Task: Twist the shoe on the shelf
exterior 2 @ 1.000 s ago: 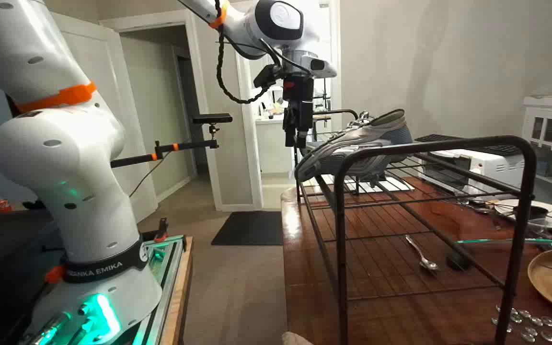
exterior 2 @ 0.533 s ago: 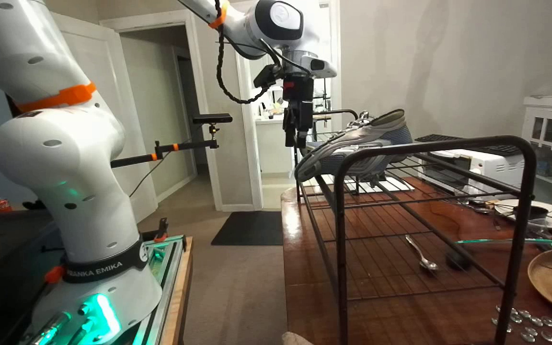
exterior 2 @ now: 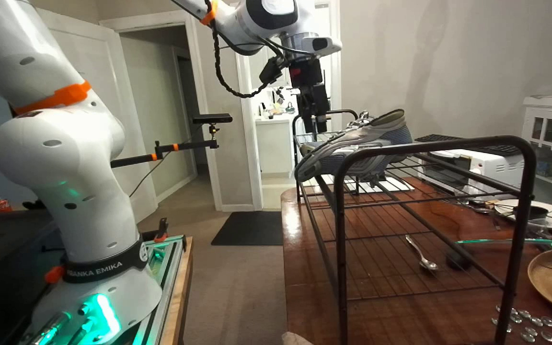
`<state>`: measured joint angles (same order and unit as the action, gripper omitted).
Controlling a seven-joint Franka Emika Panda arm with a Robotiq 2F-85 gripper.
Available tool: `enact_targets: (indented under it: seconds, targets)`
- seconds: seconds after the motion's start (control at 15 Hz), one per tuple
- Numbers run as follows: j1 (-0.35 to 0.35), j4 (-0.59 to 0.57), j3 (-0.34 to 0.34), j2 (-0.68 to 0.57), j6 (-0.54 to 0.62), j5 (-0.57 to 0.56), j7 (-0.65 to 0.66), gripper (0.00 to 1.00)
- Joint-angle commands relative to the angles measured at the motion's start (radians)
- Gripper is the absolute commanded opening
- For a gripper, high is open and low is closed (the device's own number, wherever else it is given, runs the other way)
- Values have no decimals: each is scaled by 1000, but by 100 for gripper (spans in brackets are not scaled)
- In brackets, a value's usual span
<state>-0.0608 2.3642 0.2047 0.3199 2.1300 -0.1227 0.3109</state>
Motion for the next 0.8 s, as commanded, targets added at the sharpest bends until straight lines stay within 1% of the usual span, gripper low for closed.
enact_targets:
  seconds: [0.0,0.13,0.27,0.4,0.73]
  targets:
    - [19,106,0,102,112,-87,54,100]
    - [23,144,-4,133,156,-101,48,100]
    - [35,175,5,159,174,-132,47,100]
    - [34,204,-7,193,200,-147,7,100]
    - [17,271,-53,250,256,-107,-87,100]
